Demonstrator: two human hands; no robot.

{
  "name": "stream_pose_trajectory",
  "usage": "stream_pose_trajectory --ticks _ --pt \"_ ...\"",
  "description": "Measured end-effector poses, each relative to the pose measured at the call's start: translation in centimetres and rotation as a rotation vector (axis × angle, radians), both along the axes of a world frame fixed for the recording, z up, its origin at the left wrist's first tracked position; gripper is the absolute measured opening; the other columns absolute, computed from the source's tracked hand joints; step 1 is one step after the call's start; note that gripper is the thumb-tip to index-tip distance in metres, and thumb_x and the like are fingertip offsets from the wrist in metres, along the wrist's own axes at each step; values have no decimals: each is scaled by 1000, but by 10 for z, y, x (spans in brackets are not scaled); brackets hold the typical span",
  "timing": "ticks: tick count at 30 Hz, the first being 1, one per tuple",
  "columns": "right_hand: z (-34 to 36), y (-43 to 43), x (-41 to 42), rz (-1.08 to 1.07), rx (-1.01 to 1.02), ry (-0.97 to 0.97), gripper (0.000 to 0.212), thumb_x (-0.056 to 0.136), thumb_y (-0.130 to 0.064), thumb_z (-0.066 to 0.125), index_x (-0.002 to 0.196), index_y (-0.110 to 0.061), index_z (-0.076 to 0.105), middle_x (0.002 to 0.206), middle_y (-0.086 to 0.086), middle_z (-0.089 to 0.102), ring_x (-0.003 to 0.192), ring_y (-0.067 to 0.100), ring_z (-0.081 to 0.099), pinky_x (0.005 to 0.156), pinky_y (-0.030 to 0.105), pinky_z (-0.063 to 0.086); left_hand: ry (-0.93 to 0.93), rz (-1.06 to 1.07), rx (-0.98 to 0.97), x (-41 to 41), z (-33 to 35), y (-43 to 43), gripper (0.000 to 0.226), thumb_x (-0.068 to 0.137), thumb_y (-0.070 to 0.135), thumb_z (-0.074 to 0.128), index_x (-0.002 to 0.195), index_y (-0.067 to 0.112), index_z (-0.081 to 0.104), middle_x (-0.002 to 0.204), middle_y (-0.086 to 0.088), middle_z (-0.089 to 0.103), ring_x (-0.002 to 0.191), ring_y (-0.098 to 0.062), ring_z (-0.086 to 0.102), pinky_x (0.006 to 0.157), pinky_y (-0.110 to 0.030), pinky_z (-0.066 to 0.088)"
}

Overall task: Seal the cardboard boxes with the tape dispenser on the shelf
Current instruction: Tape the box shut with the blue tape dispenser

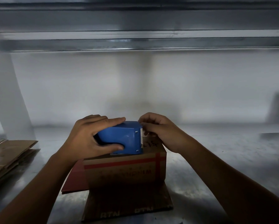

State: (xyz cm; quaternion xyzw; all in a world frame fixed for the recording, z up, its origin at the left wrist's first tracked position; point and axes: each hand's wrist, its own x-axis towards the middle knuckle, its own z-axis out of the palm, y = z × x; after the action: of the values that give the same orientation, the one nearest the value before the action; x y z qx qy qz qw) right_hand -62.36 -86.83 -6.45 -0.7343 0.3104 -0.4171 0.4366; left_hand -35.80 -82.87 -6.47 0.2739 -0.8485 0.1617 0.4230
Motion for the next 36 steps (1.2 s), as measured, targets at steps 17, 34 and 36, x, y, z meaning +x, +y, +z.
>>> stream_pose_trajectory --ticks 17,34,36 --pt "5 8 -2 -91 -77 103 11 99 -30 64 95 -29 75 81 -9 71 70 3 61 66 20 49 5 -2 -1 -1 -2 -1 67 78 63 78 131 25 65 91 11 69 78 -8 60 70 -27 51" --pt "15 22 -63 -315 -341 203 16 101 -13 59 85 -17 62 72 -7 63 68 8 60 66 21 50 88 117 -104 -10 -1 -2 59 77 64 77 118 22 76 86 10 74 69 -4 60 65 -28 56" --pt "7 18 -58 -315 -307 167 15 101 -13 59 87 -12 62 70 -5 62 68 11 60 67 23 49 120 160 -126 -11 0 -3 59 77 65 75 117 22 77 85 10 74 69 -1 56 64 -28 57"
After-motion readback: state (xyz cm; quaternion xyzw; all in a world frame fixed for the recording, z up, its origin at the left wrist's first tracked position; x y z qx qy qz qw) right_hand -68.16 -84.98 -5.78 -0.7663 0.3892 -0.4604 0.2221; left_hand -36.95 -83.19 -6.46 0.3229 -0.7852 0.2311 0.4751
